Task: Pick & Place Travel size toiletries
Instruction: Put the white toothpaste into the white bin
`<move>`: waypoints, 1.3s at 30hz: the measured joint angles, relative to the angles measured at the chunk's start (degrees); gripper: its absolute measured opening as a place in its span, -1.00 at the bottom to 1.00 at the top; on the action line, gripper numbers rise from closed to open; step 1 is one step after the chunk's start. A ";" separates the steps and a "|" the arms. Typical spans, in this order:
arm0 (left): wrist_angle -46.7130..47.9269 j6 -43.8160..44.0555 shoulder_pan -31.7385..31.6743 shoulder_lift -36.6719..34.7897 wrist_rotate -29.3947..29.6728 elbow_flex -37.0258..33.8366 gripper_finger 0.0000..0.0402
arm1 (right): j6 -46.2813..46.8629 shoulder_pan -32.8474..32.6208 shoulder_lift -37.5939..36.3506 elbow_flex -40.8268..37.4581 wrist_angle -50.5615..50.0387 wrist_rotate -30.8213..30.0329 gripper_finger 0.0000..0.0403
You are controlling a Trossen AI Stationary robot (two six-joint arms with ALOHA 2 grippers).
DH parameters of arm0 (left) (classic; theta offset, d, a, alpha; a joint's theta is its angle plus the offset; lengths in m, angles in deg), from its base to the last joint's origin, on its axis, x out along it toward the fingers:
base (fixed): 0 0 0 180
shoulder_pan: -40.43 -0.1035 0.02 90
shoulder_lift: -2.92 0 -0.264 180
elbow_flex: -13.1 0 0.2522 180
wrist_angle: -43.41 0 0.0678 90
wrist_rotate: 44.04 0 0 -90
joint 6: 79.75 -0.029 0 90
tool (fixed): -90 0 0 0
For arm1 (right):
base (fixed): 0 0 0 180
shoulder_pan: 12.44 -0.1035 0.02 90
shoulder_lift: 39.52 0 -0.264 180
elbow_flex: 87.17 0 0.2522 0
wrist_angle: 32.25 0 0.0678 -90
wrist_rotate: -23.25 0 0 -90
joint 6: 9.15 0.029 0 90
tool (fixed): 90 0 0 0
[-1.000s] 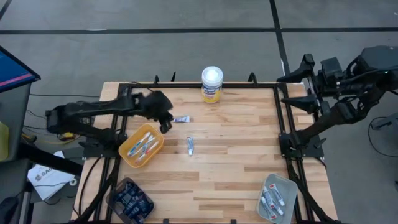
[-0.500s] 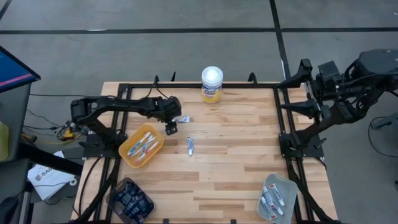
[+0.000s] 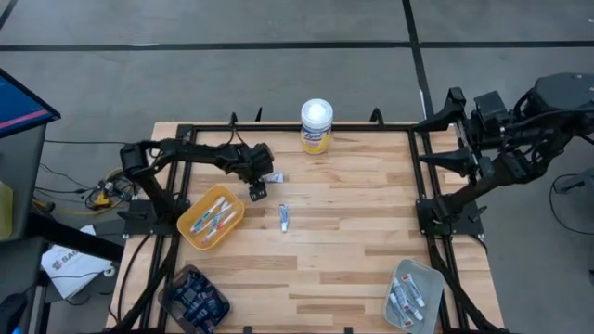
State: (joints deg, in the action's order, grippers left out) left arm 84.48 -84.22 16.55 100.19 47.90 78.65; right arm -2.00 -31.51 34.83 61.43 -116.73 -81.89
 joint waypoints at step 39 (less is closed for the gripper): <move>-4.89 18.81 25.87 -41.07 10.15 0.01 -0.76 | 20.26 17.85 17.00 -18.97 11.67 2.42 0.44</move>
State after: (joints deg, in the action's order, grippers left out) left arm 79.59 -65.42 42.42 59.12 58.04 78.66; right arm 18.27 -13.66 51.84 42.46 -105.06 -79.47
